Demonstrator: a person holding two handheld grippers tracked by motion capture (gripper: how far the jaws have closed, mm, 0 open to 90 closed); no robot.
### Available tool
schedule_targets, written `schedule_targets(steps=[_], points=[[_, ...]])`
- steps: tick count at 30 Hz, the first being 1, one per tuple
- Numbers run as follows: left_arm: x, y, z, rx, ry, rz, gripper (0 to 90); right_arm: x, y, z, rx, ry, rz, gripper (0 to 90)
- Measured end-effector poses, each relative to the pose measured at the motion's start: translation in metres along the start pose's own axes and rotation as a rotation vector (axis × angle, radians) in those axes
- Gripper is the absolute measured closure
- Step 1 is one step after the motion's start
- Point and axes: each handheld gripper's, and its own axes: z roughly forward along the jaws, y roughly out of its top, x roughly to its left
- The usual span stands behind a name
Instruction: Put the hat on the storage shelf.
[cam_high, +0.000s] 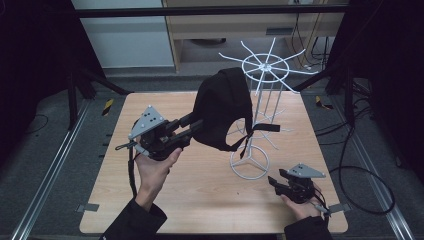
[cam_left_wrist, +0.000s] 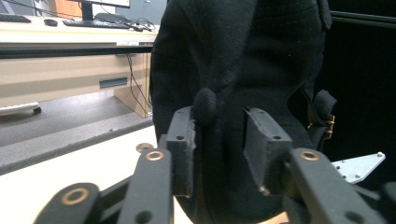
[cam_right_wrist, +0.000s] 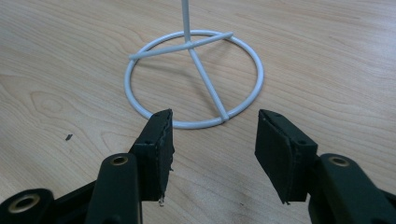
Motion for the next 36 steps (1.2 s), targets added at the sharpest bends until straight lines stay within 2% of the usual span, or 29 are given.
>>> schedule_targets(steps=[5,14,19,22,27,33,36], points=[[0.003,-0.003,-0.01,-0.007,0.016,0.017,51.5,0.0,0.0,0.0,0.002,0.002,0.003,46.7],[0.006,-0.007,-0.032,-0.007,0.05,0.035,43.9,0.0,0.0,0.0,0.003,-0.002,0.002,46.6],[0.009,-0.018,-0.047,0.007,0.082,0.045,40.0,0.0,0.0,-0.001,0.0,-0.006,0.002,45.7],[0.016,-0.03,-0.057,0.019,0.108,0.036,39.0,0.0,0.0,-0.001,-0.002,-0.007,0.002,45.4],[0.034,-0.061,-0.072,0.069,0.171,0.003,37.6,0.0,-0.001,-0.001,-0.004,-0.007,0.004,44.5],[0.066,-0.104,-0.083,0.148,0.27,-0.079,37.3,-0.001,-0.001,-0.001,-0.007,-0.015,0.007,41.7],[0.082,-0.127,-0.087,0.209,0.325,-0.113,37.0,-0.002,-0.001,-0.001,-0.013,-0.021,0.011,38.9]])
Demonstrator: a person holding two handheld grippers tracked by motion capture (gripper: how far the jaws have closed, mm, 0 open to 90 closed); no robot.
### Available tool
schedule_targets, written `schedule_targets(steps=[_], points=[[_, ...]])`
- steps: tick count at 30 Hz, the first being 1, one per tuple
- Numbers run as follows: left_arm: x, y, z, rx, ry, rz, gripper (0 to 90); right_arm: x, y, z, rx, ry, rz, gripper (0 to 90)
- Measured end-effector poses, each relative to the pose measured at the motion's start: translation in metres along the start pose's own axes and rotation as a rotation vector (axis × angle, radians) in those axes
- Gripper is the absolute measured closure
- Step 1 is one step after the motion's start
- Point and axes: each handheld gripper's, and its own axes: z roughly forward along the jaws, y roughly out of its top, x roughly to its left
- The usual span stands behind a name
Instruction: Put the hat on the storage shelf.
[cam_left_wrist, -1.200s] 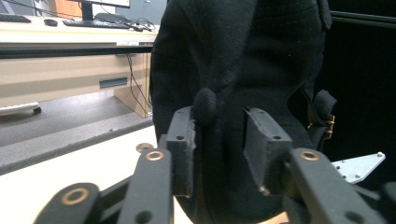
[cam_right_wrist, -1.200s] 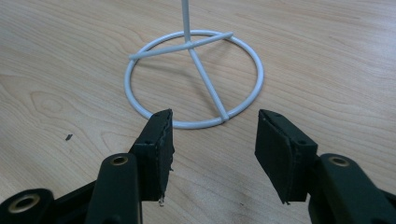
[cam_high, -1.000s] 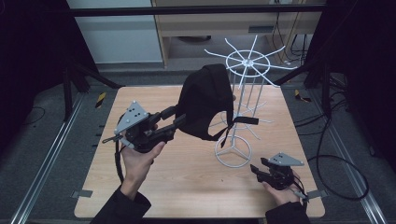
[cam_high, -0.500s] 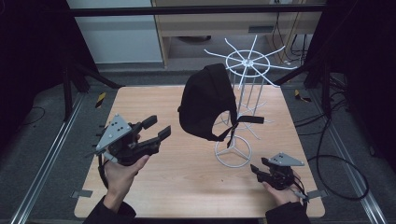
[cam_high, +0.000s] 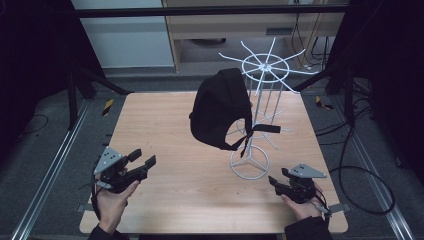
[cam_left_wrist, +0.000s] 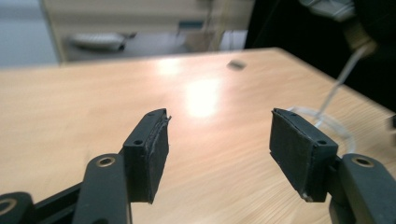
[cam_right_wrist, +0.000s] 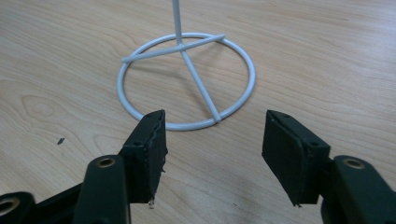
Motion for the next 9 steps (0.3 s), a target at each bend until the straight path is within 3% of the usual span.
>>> schedule_targets(steps=[9], points=[[0.038,-0.045,0.009,0.136,0.154,0.0,33.8,-0.005,-0.003,0.001,-0.015,-0.021,0.016,29.5]])
